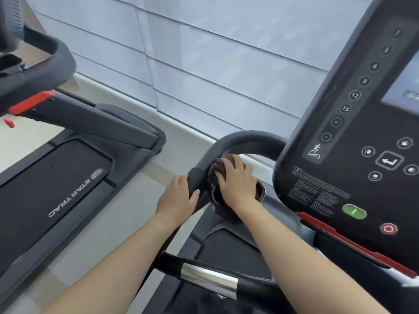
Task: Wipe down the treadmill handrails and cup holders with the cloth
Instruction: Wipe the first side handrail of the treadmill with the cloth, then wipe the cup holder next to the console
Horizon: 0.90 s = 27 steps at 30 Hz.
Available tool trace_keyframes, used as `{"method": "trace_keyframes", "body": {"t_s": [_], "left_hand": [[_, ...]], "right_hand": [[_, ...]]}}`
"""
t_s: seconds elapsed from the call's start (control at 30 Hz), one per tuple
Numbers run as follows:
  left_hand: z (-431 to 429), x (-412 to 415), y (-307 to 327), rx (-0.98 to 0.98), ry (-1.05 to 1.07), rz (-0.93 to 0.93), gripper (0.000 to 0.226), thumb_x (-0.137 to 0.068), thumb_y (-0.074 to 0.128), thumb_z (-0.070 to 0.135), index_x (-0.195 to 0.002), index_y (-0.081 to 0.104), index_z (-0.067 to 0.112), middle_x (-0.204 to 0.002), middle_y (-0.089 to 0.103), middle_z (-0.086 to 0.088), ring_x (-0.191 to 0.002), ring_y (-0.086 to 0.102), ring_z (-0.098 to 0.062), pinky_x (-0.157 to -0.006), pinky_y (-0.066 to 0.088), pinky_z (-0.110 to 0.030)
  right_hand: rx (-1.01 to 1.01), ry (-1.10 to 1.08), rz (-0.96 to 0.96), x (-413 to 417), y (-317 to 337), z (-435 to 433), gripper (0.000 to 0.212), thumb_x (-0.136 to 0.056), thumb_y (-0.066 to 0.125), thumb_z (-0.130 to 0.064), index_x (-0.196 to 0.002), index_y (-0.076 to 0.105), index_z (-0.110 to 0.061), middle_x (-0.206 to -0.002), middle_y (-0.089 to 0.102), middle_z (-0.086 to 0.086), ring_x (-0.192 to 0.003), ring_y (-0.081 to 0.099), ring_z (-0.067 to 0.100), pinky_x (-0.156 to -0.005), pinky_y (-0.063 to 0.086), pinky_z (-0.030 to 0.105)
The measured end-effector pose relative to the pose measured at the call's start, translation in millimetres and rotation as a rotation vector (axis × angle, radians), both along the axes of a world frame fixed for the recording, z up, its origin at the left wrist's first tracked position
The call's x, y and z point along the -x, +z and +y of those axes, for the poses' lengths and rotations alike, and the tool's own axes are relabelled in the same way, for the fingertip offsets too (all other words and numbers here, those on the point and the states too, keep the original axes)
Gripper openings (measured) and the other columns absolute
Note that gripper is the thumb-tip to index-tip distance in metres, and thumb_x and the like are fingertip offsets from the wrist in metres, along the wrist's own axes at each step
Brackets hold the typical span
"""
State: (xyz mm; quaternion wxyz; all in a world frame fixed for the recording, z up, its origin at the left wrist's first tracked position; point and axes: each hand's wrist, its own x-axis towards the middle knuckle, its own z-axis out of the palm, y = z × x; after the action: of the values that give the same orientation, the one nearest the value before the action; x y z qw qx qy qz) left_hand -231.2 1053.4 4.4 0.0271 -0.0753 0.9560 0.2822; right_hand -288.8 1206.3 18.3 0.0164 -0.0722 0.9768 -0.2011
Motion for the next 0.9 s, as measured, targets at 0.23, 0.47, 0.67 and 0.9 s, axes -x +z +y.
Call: {"method": "trace_keyframes", "body": {"t_s": [0.23, 0.47, 0.67, 0.9], "left_hand": [[14.1, 27.3, -7.8, 0.068, -0.018, 0.024, 0.048, -0.093, 0.041, 0.033, -0.133, 0.032, 0.009, -0.133, 0.043, -0.012, -0.113, 0.047, -0.03, -0.087, 0.046, -0.044], [17.0, 27.8, -14.4, 0.174, -0.034, 0.028, 0.051, -0.092, 0.037, 0.034, -0.137, 0.026, 0.012, -0.13, 0.046, -0.011, -0.105, 0.051, -0.032, -0.075, 0.048, -0.044], [15.9, 29.9, -13.8, 0.142, -0.044, 0.024, 0.05, -0.092, 0.039, 0.032, -0.137, 0.028, 0.012, -0.13, 0.046, -0.012, -0.102, 0.052, -0.033, -0.071, 0.046, -0.041], [13.2, 31.3, -19.5, 0.12, -0.053, 0.025, 0.05, -0.092, 0.039, 0.032, -0.136, 0.028, 0.012, -0.131, 0.046, -0.011, -0.103, 0.052, -0.031, -0.07, 0.046, -0.04]], "right_hand": [[-0.043, 0.078, 0.007, -2.0, -4.2, 5.9, 0.037, -0.095, 0.042, -0.037, -0.13, 0.042, -0.026, -0.146, 0.031, 0.005, -0.119, 0.035, 0.037, -0.087, 0.045, 0.053], [-0.055, 0.014, -0.032, 13.3, -2.8, 1.5, 0.036, -0.096, 0.038, -0.04, -0.129, 0.043, -0.025, -0.143, 0.036, 0.004, -0.117, 0.036, 0.035, -0.089, 0.042, 0.052], [-0.063, -0.003, -0.066, -1.4, 12.2, 9.6, 0.036, -0.097, 0.037, -0.037, -0.131, 0.041, -0.025, -0.145, 0.033, 0.004, -0.12, 0.035, 0.035, -0.09, 0.043, 0.053], [-0.184, -0.108, 0.071, -25.1, 28.3, 27.0, 0.035, -0.095, 0.044, -0.037, -0.128, 0.041, -0.026, -0.144, 0.035, 0.005, -0.121, 0.035, 0.034, -0.084, 0.043, 0.05]]}}
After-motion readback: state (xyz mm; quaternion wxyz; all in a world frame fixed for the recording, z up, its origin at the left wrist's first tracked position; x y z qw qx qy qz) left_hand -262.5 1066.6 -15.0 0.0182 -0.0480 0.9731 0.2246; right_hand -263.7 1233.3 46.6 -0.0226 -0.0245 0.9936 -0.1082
